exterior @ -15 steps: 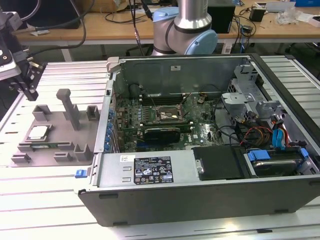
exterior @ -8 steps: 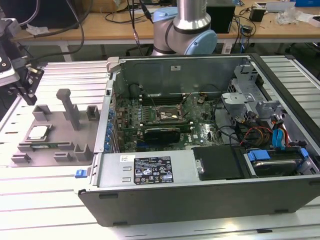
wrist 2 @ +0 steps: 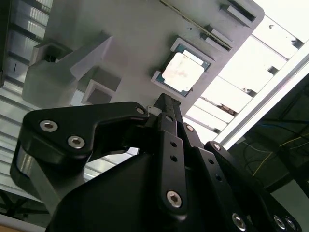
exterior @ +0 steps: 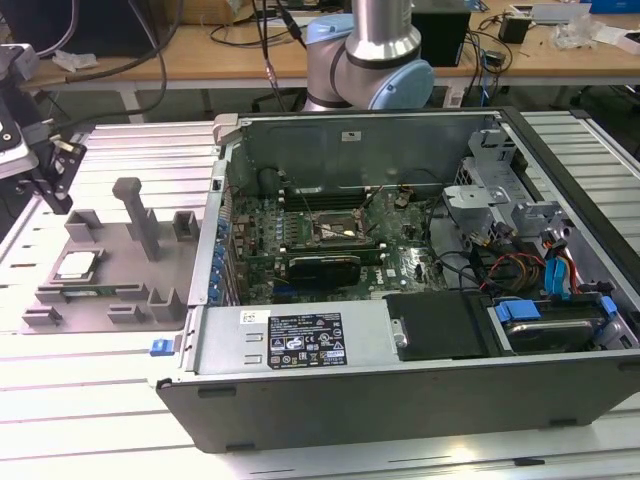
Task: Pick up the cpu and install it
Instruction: 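Pick up the cpu and move it towards the insertion slot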
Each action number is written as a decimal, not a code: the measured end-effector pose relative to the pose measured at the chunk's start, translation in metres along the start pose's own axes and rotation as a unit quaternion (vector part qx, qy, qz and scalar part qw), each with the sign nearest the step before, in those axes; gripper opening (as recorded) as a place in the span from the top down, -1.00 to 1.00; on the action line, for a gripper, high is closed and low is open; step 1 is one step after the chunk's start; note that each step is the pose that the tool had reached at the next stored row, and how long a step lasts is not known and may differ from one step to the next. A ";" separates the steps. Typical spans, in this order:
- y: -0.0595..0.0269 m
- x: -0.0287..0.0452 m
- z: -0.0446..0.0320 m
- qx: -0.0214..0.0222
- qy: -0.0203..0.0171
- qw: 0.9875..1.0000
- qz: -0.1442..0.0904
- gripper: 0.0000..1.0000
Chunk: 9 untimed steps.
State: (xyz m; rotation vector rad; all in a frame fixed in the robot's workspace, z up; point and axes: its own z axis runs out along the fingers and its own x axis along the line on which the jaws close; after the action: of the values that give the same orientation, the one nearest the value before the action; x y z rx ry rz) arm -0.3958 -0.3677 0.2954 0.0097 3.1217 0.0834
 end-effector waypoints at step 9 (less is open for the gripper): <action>-0.0005 0.0051 0.0095 0.000 0.000 1.000 0.000 0.79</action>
State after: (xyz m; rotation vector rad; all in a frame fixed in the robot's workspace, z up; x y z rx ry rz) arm -0.4007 -0.3677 0.2858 0.0097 3.1217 0.0834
